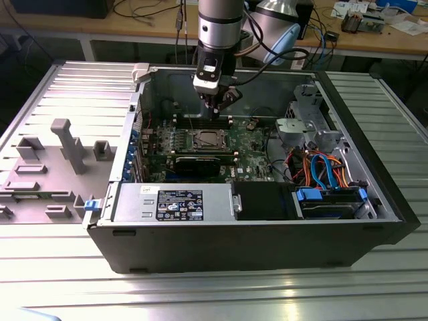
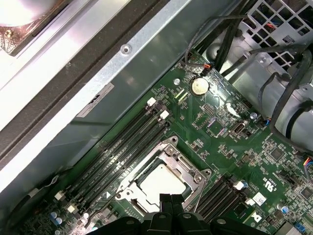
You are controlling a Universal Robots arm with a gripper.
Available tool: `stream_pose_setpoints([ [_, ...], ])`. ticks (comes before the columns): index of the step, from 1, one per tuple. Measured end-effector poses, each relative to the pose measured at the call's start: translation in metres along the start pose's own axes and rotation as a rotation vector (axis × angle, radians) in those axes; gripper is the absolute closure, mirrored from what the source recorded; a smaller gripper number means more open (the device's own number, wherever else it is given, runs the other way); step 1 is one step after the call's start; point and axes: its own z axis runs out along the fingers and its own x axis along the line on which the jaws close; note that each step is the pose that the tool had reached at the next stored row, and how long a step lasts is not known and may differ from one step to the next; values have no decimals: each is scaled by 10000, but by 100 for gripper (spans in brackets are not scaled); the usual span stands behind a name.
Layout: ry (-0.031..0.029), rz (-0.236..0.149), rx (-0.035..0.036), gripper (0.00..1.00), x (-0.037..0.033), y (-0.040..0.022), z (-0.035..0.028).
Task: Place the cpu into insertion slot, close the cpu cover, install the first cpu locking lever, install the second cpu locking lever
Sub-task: 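Install the first cpu locking lever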
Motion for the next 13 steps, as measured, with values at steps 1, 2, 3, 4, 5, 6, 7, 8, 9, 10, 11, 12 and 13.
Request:
stream_pose_setpoints([
  [1,0,0,0,89,0,0,0],
  [2,0,0,1,89,0,0,0],
  [3,0,0,0,89,0,0,0],
  [4,0,0,0,89,0,0,0],
  [5,0,-1,0,89,0,0,0],
  [6,0,-1,0,89,0,0,0],
  [7,0,0,0,89,0,0,0],
  [8,0,-1,0,89,0,0,0],
  [9,0,-1,0,89,0,0,0],
  [10,0,-1,0,89,0,0,0],
  [11,0,-5,0,89,0,0,0],
  [12,0,-20,1,89,0,0,0],
  [13,0,-68,-1,89,0,0,0],
])
